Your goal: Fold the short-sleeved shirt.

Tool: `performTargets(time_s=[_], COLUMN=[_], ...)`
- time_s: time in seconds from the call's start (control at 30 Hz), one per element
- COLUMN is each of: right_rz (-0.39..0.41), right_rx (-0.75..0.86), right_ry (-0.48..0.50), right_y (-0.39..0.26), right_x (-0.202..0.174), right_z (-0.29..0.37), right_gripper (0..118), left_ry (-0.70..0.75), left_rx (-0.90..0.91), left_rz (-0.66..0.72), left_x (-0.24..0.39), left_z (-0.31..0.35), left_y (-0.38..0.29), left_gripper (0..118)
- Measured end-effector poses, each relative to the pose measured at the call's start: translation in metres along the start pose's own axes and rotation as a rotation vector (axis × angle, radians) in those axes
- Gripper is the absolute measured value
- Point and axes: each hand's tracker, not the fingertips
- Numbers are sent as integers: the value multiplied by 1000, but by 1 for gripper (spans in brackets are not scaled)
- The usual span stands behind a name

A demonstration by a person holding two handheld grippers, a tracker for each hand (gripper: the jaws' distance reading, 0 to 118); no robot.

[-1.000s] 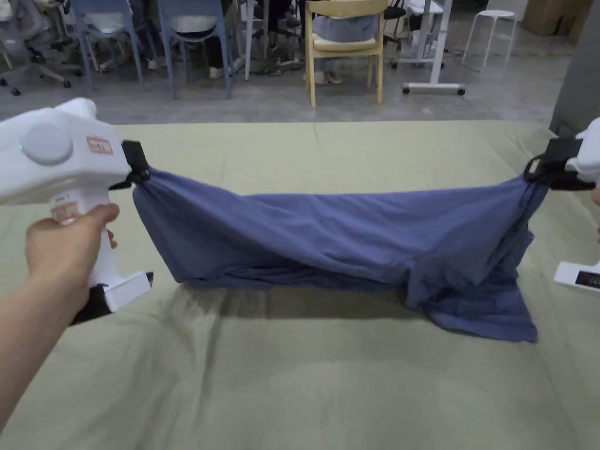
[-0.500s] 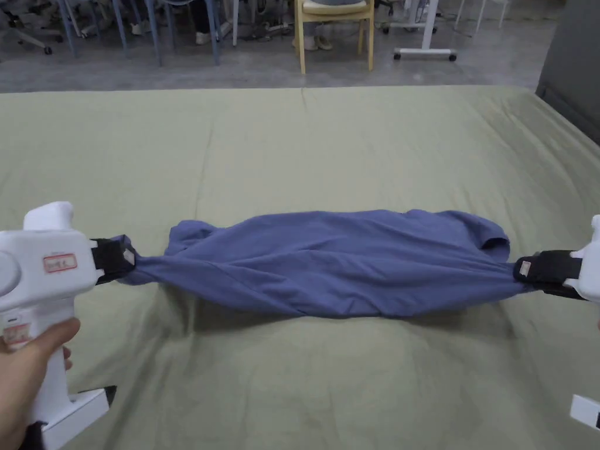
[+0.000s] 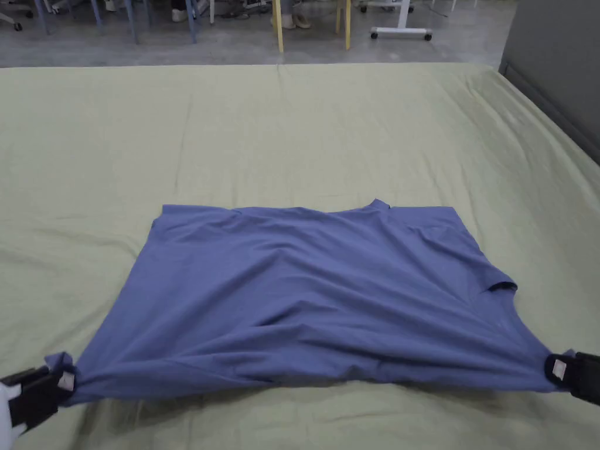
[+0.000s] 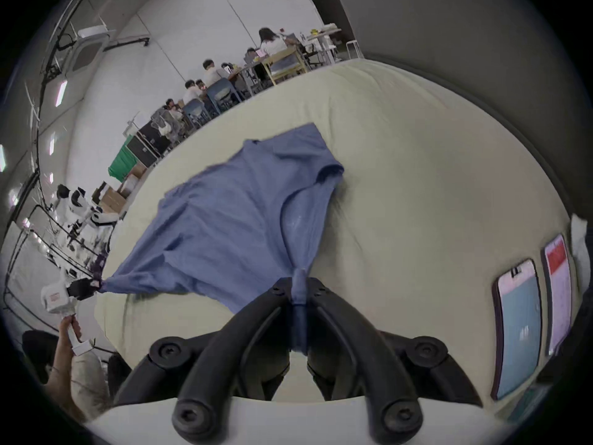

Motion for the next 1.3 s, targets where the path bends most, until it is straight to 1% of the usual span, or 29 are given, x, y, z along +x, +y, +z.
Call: performTargets(time_s=[0.07, 0.13, 0.23, 0.27, 0.3, 0.33, 0.37, 0.4, 0.43, 0.53, 0.6, 0.63, 0.67, 0.7, 0.73, 0.77, 0.8, 0.83, 0.87, 0.9, 0.93, 1.0, 1.07, 1.13, 1.17, 1.2, 1.23, 1.27, 1.3], right_rz=[-10, -26, -13, 19, 49, 66, 88, 122, 151, 175, 247, 283, 311, 345, 362, 349, 320, 306, 322, 321, 331, 350, 329, 322, 328, 342, 356, 361, 365], right_rx=[-20, -39, -65, -74, -73, -95, -113, -125, -124, -79, 34, 94, 139, 177, 205, 206, 220, 261, 216, 176, 188, 161, 149, 138, 138, 133, 128, 128, 125], right_ry=[-11, -24, -57, -88, -116, -149, -203, -224, -205, -187, -205, -216, -224, -212, -207, -202, -188, -181, -127, -118, -149, -159, -118, -98, -98, -100, -101, -101, -97], right_y=[-11, -16, -16, -15, -15, -13, -11, -12, -16, -17, -21, -22, -23, -26, -28, -29, -30, -35, -33, -30, -30, -23, -16, -6, -3, 2, 10, 15, 21], right_x=[7, 14, 12, 8, 3, -2, -8, -14, -21, -50, -76, -92, -105, -116, -129, -136, -140, -140, -140, -142, -143, -143, -142, -144, -145, -147, -150, -151, -151], right_z=[3, -1, -12, -14, -17, -19, -19, -20, -13, 21, 52, 67, 77, 88, 95, 95, 89, 88, 83, 77, 70, 56, 47, 34, 29, 23, 17, 12, 7], right_gripper=[8, 8, 8, 15, 39, 83, 114, 114, 116, 116, 116, 115, 111, 99, 71, 10, 2, 2, 2, 2, 2, 2, 2, 2, 2, 2, 2, 2, 2], left_ry=[8, 59, 66, 67, 69, 79, 79, 73, 67, 95, 89, 77, 56, 57, 106, 153, 174, 111, 132, 160, 164, 153, 139, 68, 34, 25, 0, -19, -44], left_rx=[-27, -66, -90, -102, -120, -127, -132, -132, -122, -44, 39, 96, 160, 229, 260, 258, 281, 190, 177, 203, 212, 205, 192, 157, 156, 148, 119, 69, 17], left_rz=[8, -4, -16, -17, -15, -15, -13, -16, -22, -57, -79, -96, -119, -153, -163, -178, -188, -228, -240, -270, -304, -292, -283, -255, -244, -216, -185, -157, -144], left_x=[-7, -10, -8, -7, -5, -5, -4, -3, 0, 12, 25, 36, 44, 55, 67, 74, 78, 80, 85, 90, 95, 96, 99, 95, 94, 93, 91, 89, 86], left_z=[2, -3, -13, -15, -17, -17, -15, -9, 0, 44, 81, 103, 119, 134, 140, 139, 141, 135, 129, 124, 118, 100, 79, 42, 23, -1, -32, -58, -93], left_y=[-14, -23, -24, -23, -21, -20, -20, -21, -22, -18, -13, -12, -12, -13, -9, -6, -2, 8, 13, 15, 20, 30, 49, 75, 92, 112, 135, 153, 174], left_gripper=[1, 1, 2, 24, 50, 74, 81, 81, 81, 82, 81, 81, 78, 62, 23, 0, 0, 0, 0, 0, 0, 0, 0, 0, 12, 39, 73, 94, 94])
